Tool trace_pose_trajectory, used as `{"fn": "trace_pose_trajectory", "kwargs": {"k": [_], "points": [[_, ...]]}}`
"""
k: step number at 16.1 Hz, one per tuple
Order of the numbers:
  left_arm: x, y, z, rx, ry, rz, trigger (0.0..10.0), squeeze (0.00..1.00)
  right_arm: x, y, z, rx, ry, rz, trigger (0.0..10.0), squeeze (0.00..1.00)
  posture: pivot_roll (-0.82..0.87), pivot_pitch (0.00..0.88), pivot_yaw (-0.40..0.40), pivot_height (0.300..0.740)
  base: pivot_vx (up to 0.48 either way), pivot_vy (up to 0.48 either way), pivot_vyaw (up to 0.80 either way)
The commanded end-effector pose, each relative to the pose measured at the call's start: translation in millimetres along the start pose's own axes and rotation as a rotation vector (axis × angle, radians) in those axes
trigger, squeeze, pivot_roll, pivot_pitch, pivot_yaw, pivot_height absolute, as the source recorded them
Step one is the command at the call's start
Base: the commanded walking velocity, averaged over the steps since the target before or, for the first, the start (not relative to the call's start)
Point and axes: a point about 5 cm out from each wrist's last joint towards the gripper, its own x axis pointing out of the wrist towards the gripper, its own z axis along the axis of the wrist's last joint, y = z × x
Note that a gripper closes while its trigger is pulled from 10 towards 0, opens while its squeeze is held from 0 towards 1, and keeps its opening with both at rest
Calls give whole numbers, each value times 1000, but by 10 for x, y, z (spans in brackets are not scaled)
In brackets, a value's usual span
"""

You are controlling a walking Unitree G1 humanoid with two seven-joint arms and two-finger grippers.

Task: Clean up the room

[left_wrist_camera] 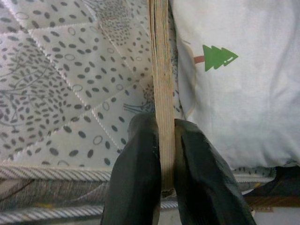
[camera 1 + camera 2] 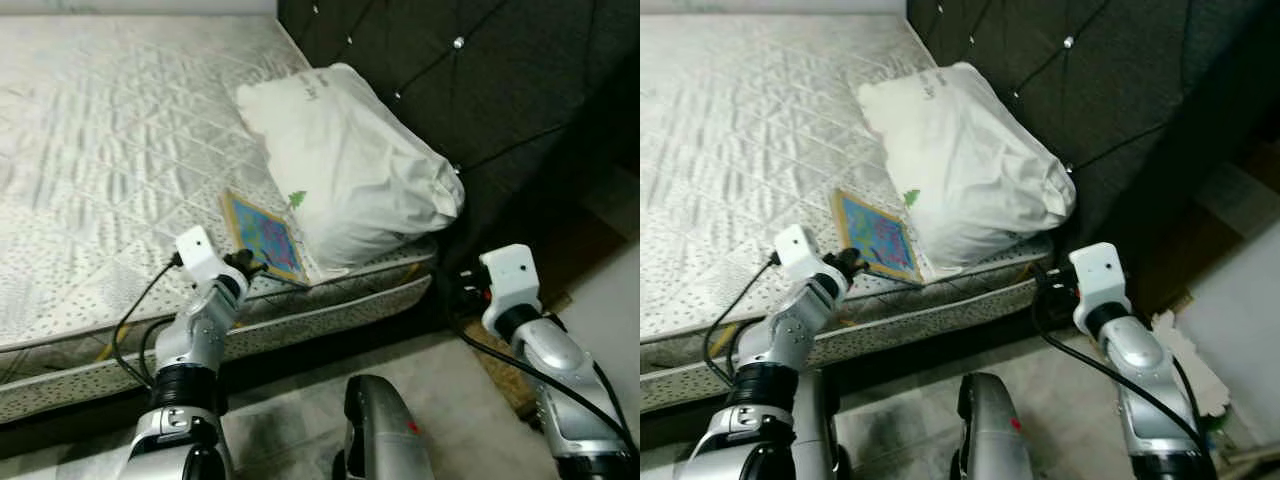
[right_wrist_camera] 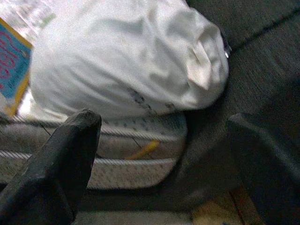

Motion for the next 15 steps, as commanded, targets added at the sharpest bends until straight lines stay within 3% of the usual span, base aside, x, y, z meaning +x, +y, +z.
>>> {"fn": "trace_pose_trajectory", "kwargs": {"k": [1,8,12,13,14,15], "points": [[40,47,53,9,-3,8,10000,0,-28,-49,57,-12,-7,-5,10000,0,-249,86,-140,593,0,0,0],[151,52,183,-11,-7,-14,10000,0,-19,-15,119,-34,-15,20,10000,0,-264,87,-158,593,0,0,0],[218,30,70,-50,93,-51,10000,0,9,7,146,-39,-22,29,10000,0,-268,76,-162,593,0,0,0],[238,36,79,-52,105,-51,10000,627,18,15,152,-40,-24,30,10000,0,-268,70,-162,593,0,0,0],[249,50,95,-28,108,-47,10000,1000,25,22,158,-40,-26,31,10000,0,-268,69,-162,593,0,0,0],[256,54,119,-19,109,-52,10000,1000,32,30,166,-41,-29,33,10000,0,-269,65,-162,593,0,0,0]]}}
